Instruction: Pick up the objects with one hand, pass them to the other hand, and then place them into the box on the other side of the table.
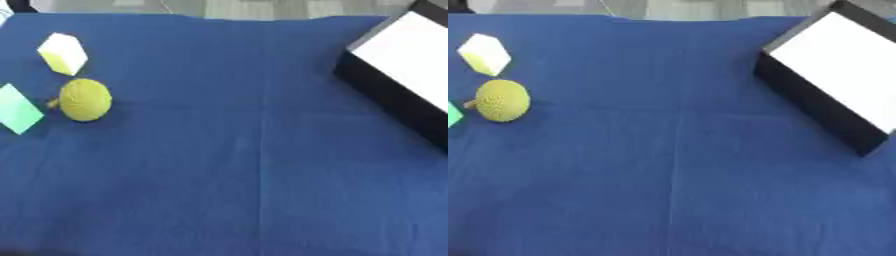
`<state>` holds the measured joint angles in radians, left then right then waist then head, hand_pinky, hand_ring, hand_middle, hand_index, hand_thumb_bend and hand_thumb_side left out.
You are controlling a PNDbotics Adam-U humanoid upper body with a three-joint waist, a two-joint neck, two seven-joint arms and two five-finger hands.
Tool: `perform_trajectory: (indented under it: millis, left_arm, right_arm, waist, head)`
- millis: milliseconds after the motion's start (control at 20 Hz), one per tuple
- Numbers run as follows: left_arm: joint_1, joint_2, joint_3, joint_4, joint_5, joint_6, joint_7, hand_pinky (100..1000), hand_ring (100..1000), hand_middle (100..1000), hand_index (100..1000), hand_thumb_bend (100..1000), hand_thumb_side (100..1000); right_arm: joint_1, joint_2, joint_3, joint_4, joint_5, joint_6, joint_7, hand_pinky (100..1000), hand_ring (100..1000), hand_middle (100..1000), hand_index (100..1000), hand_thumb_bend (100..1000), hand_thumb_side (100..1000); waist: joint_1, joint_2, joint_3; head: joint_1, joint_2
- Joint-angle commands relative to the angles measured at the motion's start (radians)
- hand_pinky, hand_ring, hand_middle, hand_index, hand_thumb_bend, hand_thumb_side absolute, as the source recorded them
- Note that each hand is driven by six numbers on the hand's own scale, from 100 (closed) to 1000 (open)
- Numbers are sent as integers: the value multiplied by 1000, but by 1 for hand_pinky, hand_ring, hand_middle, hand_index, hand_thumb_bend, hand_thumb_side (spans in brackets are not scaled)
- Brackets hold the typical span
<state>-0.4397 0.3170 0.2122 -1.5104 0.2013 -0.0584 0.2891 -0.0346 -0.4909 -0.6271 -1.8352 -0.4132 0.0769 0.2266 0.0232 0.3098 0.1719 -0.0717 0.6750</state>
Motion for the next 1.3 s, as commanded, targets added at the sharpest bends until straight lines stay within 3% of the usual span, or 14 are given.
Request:
perform_trajectory:
  millis: [50,200,400,550,700,950,1300]
  left_arm:
    - [-19,32,0,-15,-7,5,1,634,663,596,774,500,575]
    - [-33,35,4,-21,-25,15,8,647,676,604,778,504,562]
    - [-56,90,-3,-16,-80,62,6,671,704,617,791,513,538]
    - [-89,190,-29,9,-139,120,-30,710,743,643,815,541,497]
    - [-125,292,-61,56,-194,175,-110,729,756,657,826,571,474]
    - [-176,444,-112,188,-222,207,-260,747,770,673,832,616,430]
    - [-249,555,-155,352,-322,217,-462,778,792,711,838,726,372]
  right_arm:
    - [-3,-38,-10,-6,4,0,-1,882,1000,889,879,100,332]
    - [0,-37,-16,-6,1,2,-7,882,1000,889,878,100,332]
    - [4,-39,-19,-10,1,3,-12,882,1000,888,878,100,332]
    - [8,-42,-20,-14,3,4,-15,882,1000,888,878,100,332]
    - [11,-46,-21,-19,6,3,-19,881,1000,888,878,100,332]
    - [12,-48,-22,-24,13,3,-22,881,1000,888,878,100,334]
    - [12,-50,-22,-24,17,0,-23,882,1000,888,878,100,334]
  waist:
    - [-5,-11,-4]
    - [-2,-11,-10]
    - [4,-13,-12]
    - [10,-13,-10]
    - [17,-14,-9]
    - [25,-8,-13]
    - [29,-4,-17]
  head:
    - [15,2]
    - [30,3]
    - [45,1]
    - [52,-5]
    - [50,0]
    - [39,7]
    - [62,11]
